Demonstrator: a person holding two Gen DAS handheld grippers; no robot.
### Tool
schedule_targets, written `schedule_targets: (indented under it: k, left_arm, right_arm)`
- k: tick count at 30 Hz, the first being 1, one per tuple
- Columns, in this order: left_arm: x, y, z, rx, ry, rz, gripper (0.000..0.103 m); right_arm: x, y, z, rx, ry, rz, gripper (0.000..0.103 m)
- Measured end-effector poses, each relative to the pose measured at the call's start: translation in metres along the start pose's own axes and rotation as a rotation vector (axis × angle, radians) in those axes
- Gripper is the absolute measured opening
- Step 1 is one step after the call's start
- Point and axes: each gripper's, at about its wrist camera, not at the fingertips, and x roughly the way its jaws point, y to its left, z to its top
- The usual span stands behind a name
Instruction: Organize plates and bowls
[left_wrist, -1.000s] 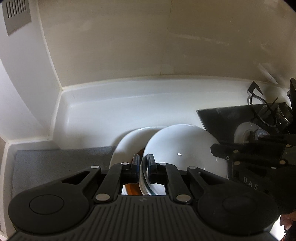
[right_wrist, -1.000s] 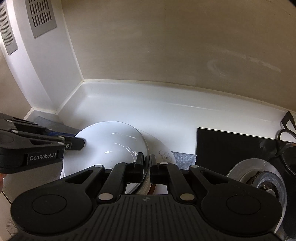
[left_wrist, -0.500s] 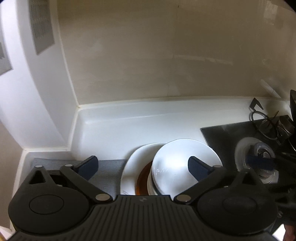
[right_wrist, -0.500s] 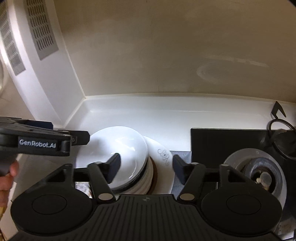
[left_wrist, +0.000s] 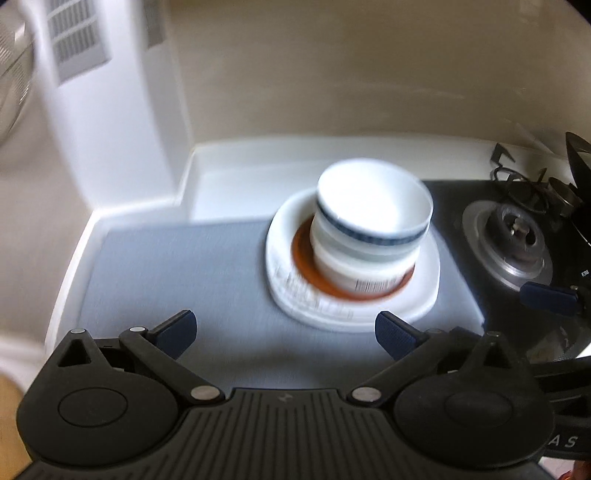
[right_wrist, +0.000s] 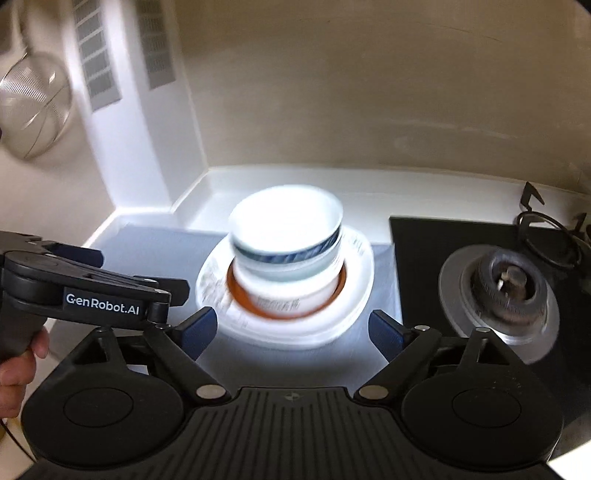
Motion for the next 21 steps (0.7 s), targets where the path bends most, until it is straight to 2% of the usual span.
schedule_targets:
  k: [5,11,21]
  left_arm:
    - [-0.025,0.012,-0.026,-0.023,-0.018,0.018,0.103]
    - [-0.055,0.015,-0.047,-0.005,-0.076,0.035,0.103]
    - [-0.084,-0.001,-0.073,0.045,-0.107,-0.018,0.103]
  right_arm:
    - [-0.019,0.017,-0.018,-0.040,-0.010,-0.007,0.092]
    - [-0.045,0.027,-0.033,-0.008,-0.055,-0.056,0.093]
    - [-0.093,0.033,-0.064,0.005,-0.125,-0.132,0.093]
